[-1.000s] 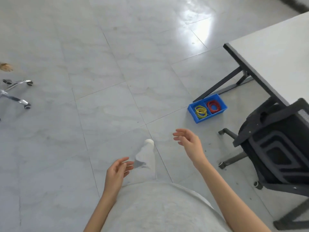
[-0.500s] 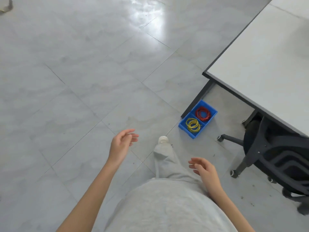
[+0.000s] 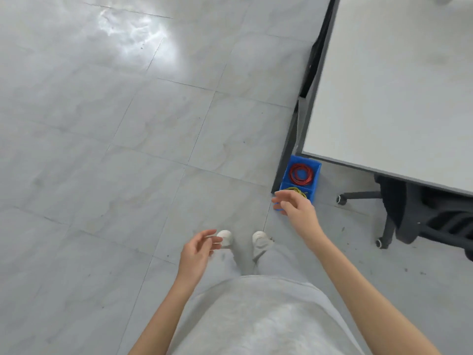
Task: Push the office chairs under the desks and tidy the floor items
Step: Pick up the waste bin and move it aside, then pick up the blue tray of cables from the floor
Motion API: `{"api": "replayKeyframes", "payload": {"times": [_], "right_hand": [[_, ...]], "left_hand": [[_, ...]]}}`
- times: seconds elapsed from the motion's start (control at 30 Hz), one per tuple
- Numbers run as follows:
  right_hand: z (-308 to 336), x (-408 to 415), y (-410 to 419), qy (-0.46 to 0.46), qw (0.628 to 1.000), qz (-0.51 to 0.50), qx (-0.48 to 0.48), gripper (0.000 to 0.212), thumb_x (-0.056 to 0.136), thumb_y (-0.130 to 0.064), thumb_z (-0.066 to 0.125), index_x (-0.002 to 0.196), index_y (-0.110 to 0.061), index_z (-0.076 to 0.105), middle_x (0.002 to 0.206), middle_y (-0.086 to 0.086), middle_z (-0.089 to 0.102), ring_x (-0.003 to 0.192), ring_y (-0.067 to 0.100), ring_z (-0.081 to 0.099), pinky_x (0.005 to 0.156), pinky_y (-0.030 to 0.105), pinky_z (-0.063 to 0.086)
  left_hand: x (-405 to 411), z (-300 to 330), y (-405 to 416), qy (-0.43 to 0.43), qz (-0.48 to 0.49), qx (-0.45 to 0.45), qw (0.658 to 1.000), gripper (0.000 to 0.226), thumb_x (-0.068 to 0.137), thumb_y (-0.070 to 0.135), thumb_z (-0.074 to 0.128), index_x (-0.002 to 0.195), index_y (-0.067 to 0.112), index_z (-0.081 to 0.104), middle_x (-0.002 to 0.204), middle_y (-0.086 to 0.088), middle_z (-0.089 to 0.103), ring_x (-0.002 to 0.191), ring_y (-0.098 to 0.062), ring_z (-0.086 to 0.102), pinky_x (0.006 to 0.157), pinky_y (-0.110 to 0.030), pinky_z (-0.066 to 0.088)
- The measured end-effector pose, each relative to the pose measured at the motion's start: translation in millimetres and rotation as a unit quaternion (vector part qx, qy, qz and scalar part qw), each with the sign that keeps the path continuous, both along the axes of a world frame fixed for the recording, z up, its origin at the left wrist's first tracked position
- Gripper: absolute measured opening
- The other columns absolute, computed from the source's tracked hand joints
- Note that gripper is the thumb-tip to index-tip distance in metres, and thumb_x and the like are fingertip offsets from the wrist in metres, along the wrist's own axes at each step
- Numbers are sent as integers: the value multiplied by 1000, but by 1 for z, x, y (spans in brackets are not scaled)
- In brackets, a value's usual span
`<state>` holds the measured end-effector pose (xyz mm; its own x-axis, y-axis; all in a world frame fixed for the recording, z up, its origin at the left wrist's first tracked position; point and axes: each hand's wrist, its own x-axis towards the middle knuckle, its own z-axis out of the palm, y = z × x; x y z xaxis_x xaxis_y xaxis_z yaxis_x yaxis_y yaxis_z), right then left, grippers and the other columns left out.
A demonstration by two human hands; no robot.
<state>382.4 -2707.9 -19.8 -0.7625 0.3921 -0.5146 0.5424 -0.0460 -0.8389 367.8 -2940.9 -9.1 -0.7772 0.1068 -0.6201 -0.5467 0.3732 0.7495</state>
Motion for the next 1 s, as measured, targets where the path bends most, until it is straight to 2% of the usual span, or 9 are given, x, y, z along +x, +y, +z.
{"api": "replayKeyframes", "payload": {"times": [0.13, 0.3, 0.4, 0.47, 0.53, 0.63, 0.73, 0.93, 1.0], "right_hand": [[-20, -8, -11, -11, 992, -128, 3, 30, 87, 6, 40, 102, -12, 58, 86, -4, 65, 72, 0, 63, 71, 13, 47], [-68, 18, -27, -44, 952, -301, -28, 28, 89, 5, 38, 100, -13, 56, 86, -5, 63, 77, 10, 60, 68, 16, 44], [-106, 39, -35, -84, 924, -368, -53, 27, 89, 4, 38, 101, -13, 56, 90, 0, 63, 77, 12, 60, 67, 17, 43], [-138, 56, -35, -108, 905, -404, -73, 26, 89, 1, 39, 100, -14, 57, 95, 4, 65, 78, 12, 61, 68, 20, 44], [-172, 69, -30, -125, 886, -435, -96, 22, 90, -3, 42, 99, -14, 58, 99, 5, 66, 81, 15, 62, 70, 22, 46], [-234, 88, -18, -127, 866, -471, -110, 19, 90, -6, 44, 101, -12, 58, 97, 5, 66, 83, 18, 63, 71, 23, 47], [-303, 100, -2, -122, 850, -498, -122, 19, 88, -5, 44, 100, -11, 59, 96, 7, 65, 81, 18, 63, 71, 24, 48], [-482, 105, 41, -100, 867, -470, -136, 21, 90, -5, 42, 103, -10, 57, 98, 8, 65, 84, 20, 63, 75, 25, 50], [-542, 101, 58, -85, 871, -461, -145, 19, 90, -5, 42, 103, -10, 56, 98, 9, 64, 80, 19, 63, 72, 24, 49]], "left_hand": [[-66, -24, -4, -22, -161, -19, 987, 28, 94, 1, 39, 95, 21, 59, 85, 2, 68, 77, -12, 66, 70, -19, 49], [-126, -68, 28, -9, -364, -61, 930, 32, 94, 3, 39, 87, 29, 57, 83, 4, 67, 75, -9, 64, 72, -15, 49], [-137, -99, 63, 6, -451, -81, 889, 30, 92, 2, 39, 88, 26, 57, 81, 7, 66, 70, -3, 63, 79, -22, 47], [-128, -125, 92, 12, -499, -86, 862, 26, 90, 1, 39, 94, 18, 57, 79, 7, 65, 66, 2, 62, 71, -13, 46], [-117, -154, 118, 24, -539, -97, 837, 26, 89, 1, 39, 100, 14, 58, 81, 2, 66, 72, -3, 64, 65, -9, 44], [-97, -218, 155, 65, -594, -111, 794, 29, 89, 4, 40, 110, 10, 59, 98, -5, 70, 93, -21, 62, 76, -23, 44], [-86, -296, 188, 98, -619, -127, 768, 28, 92, 8, 40, 115, 8, 57, 110, -8, 67, 102, -23, 57, 81, -22, 39], [-76, -486, 245, 147, -647, -147, 734, 30, 94, 10, 39, 117, 5, 57, 119, -14, 62, 111, -29, 55, 94, -34, 44], [-77, -550, 258, 172, -660, -163, 713, 24, 92, 8, 38, 107, 9, 58, 116, -17, 62, 112, -34, 54, 88, -33, 44]]}}
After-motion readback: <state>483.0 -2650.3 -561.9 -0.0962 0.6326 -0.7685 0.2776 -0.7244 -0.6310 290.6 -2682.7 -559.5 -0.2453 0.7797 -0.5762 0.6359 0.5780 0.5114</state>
